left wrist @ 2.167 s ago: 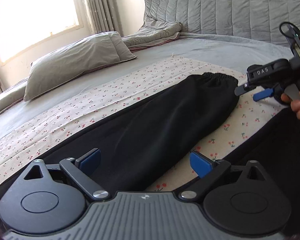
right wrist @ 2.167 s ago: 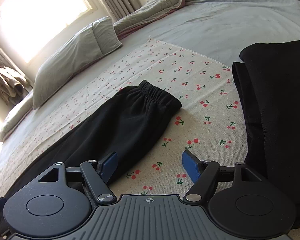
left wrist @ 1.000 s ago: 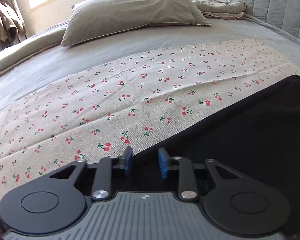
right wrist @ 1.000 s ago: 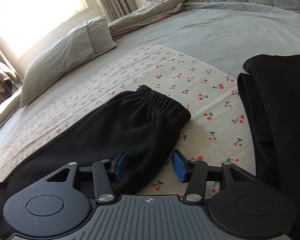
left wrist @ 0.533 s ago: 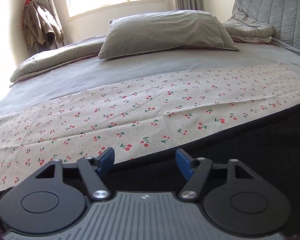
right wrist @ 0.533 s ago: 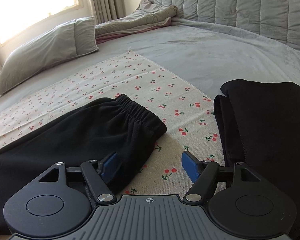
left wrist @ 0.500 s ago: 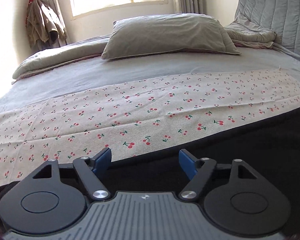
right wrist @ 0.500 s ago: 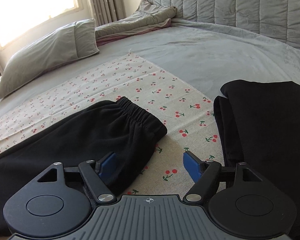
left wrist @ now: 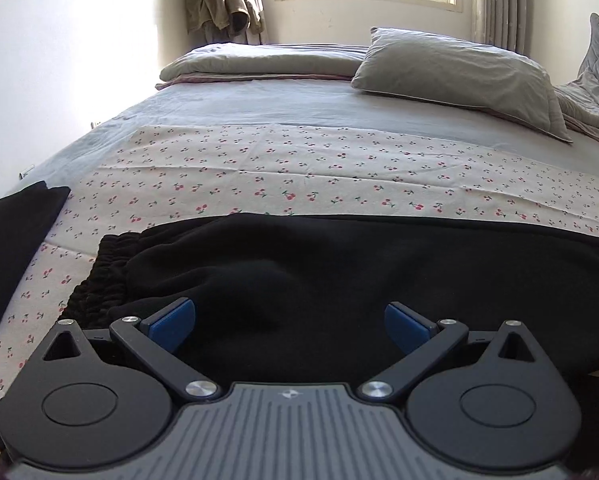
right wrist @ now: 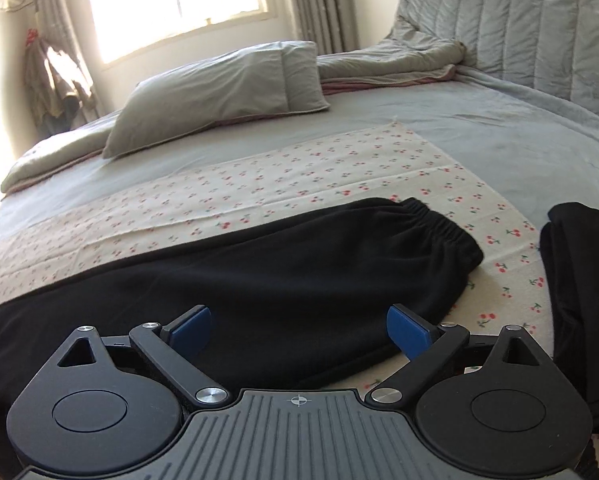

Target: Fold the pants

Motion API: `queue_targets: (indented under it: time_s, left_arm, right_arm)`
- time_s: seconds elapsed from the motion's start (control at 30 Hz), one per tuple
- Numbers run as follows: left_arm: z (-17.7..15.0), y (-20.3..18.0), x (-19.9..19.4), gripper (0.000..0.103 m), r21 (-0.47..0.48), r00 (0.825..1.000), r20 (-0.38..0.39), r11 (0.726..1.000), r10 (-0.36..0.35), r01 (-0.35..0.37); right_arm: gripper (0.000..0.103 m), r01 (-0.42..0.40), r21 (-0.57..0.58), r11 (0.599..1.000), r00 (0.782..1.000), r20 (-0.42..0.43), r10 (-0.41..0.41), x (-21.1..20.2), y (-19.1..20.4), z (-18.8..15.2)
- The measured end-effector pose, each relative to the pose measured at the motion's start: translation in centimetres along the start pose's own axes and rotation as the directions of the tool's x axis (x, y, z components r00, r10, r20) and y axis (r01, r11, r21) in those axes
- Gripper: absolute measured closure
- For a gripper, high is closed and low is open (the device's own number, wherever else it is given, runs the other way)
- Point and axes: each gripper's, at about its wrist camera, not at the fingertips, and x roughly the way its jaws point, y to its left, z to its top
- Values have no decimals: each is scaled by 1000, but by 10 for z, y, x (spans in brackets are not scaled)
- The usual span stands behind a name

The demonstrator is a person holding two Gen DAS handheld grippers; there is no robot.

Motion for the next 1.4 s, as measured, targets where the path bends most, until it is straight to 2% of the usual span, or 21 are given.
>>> queue_targets:
  time_s: [0.13, 0.27, 0.5, 0.73, 0.9, 0.97, 1.13, 1.2, 1.33, 1.37, 1.4]
  left_arm:
    - [-8, 20, 1, 0, -68, 999, -33, 998, 0, -3]
    - [-10, 33, 6, 0, -109, 997, -75, 994, 22, -30]
    - [-5, 44, 15, 0, -202, 993, -117, 979, -20, -4]
    - [2, 51, 24, 0, -228, 992, -125, 973, 8, -36]
    - [5, 52, 31, 0, -236, 993, -118, 972, -9, -20]
    - [5, 52, 37, 0, -238, 991, -134, 971, -16, -16]
    - [6, 54, 44, 0, -264, 990, -140, 964, -30, -8]
    - [6, 55, 46, 0, -273, 989, -146, 962, -34, -7]
    - [5, 56, 45, 0, -266, 988, -148, 964, -38, -3]
    - [5, 56, 44, 0, -271, 988, -147, 963, -40, -2]
    - [5, 56, 44, 0, -277, 988, -146, 961, -42, 0]
  right_arm:
    - [5, -101, -131, 986, 995, -32, 98, 1, 55, -10]
    - [4, -197, -225, 954, 980, -61, 188, 8, 108, -6]
    - [1, -336, -377, 863, 942, -133, 308, 33, 203, 4]
    - [1, -427, -496, 756, 903, -186, 388, 68, 269, 9]
    - [1, -477, -555, 682, 877, -241, 417, 104, 299, 27]
    - [2, -481, -573, 664, 874, -256, 412, 118, 306, 32]
    - [3, -541, -577, 611, 839, -319, 442, 148, 320, 44]
    - [4, -552, -580, 599, 832, -340, 438, 158, 324, 45]
    - [16, -544, -602, 585, 839, -391, 379, 179, 333, 40]
    - [24, -548, -605, 578, 836, -413, 361, 184, 335, 37]
    - [31, -565, -590, 577, 825, -428, 369, 186, 334, 35]
